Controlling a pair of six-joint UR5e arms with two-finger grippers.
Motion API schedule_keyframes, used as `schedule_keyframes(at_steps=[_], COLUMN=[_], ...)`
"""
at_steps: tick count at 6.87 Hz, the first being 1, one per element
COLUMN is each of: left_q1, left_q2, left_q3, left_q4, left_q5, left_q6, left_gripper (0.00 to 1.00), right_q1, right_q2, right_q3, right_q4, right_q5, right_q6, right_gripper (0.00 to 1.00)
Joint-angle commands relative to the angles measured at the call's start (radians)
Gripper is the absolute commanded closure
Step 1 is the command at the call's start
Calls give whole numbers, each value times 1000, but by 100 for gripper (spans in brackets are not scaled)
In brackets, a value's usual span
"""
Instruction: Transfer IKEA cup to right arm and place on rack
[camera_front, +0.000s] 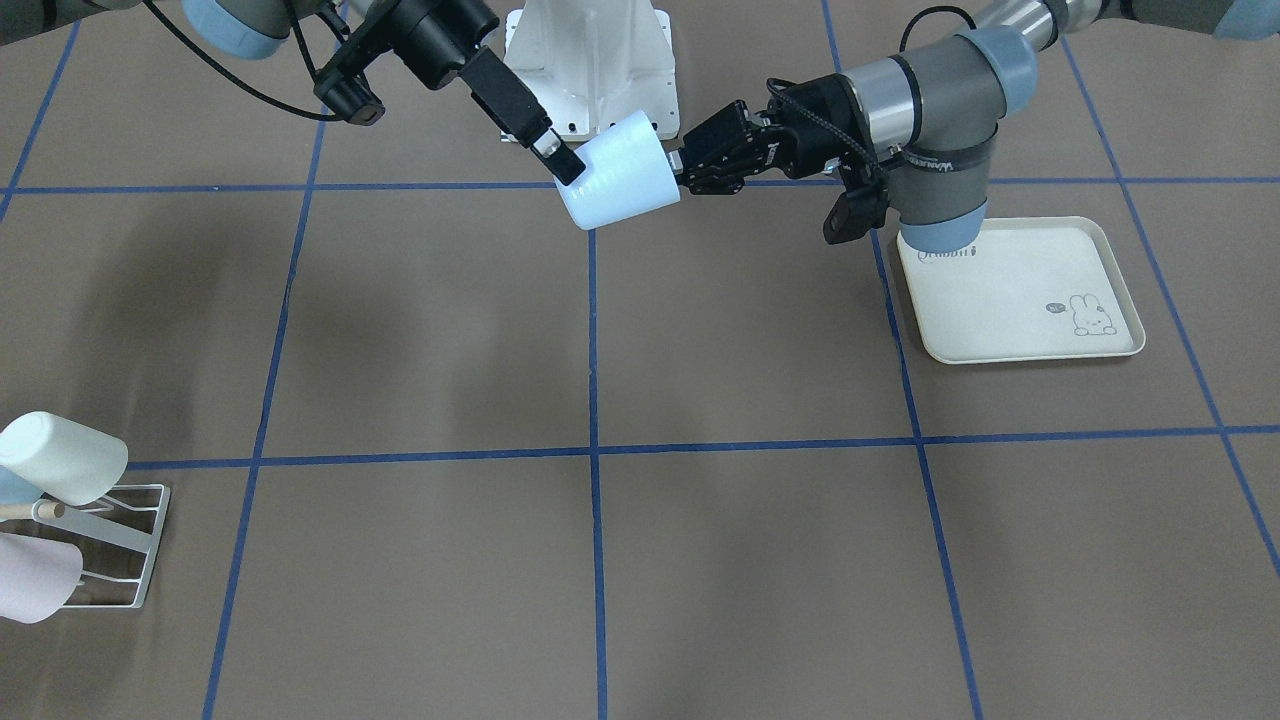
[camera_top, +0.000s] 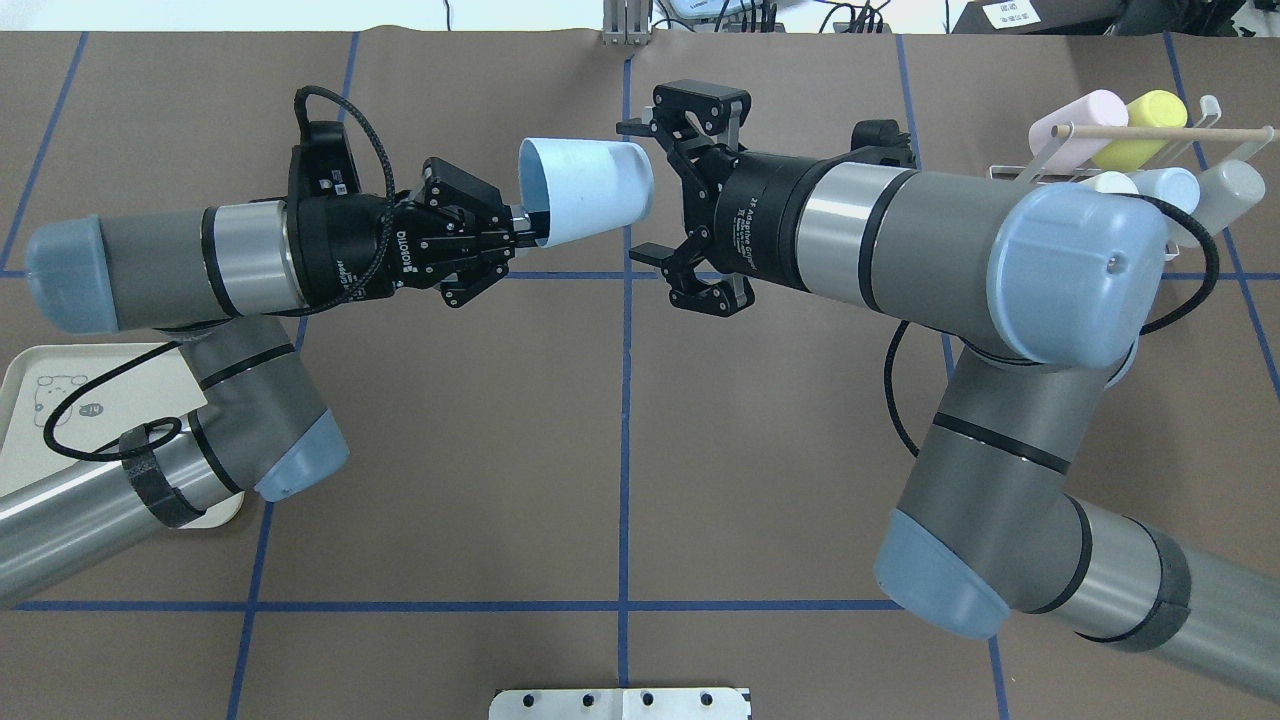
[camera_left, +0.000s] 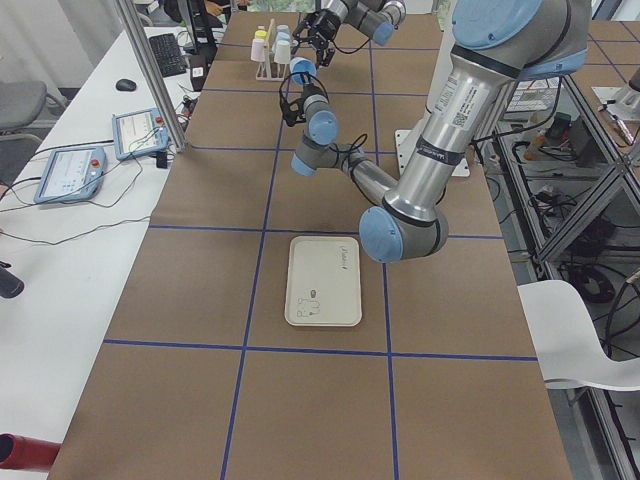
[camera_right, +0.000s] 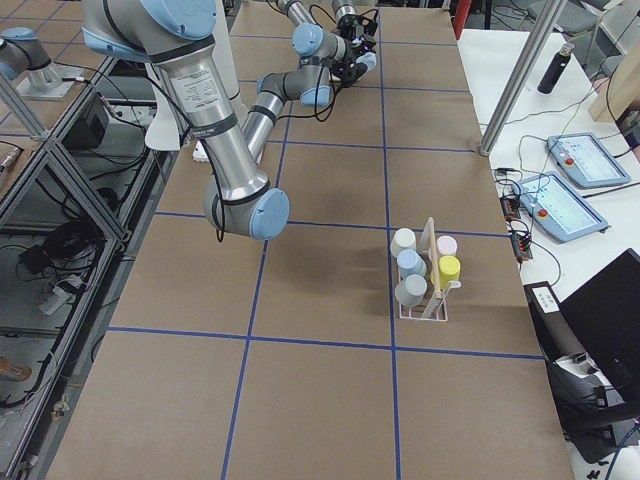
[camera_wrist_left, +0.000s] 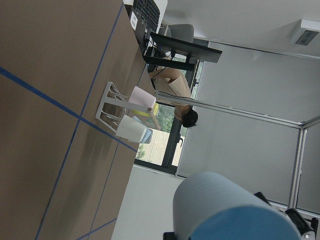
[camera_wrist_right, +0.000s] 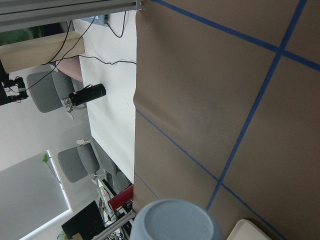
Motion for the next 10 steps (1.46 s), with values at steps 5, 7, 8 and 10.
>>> schedule_keyframes(at_steps=[5, 7, 8, 10], left_q1=[18, 19, 19, 19], left_q2=[-11, -13, -13, -16], left_q3=[-4, -5, -7, -10], left_q4=[0, 0, 0, 3], left_q5=[2, 2, 3, 5], left_q6=[-1, -2, -2, -5], left_gripper=[100, 100, 100, 79], right_q1=[0, 0, 0, 0], right_q2=[2, 8, 8, 8], right_q3=[-12, -16, -16, -12], right_q4=[1, 1, 4, 7], right_q5=[-1, -1, -1, -1], right_q6=[22, 23, 28, 34], right_gripper=[0, 10, 34, 97])
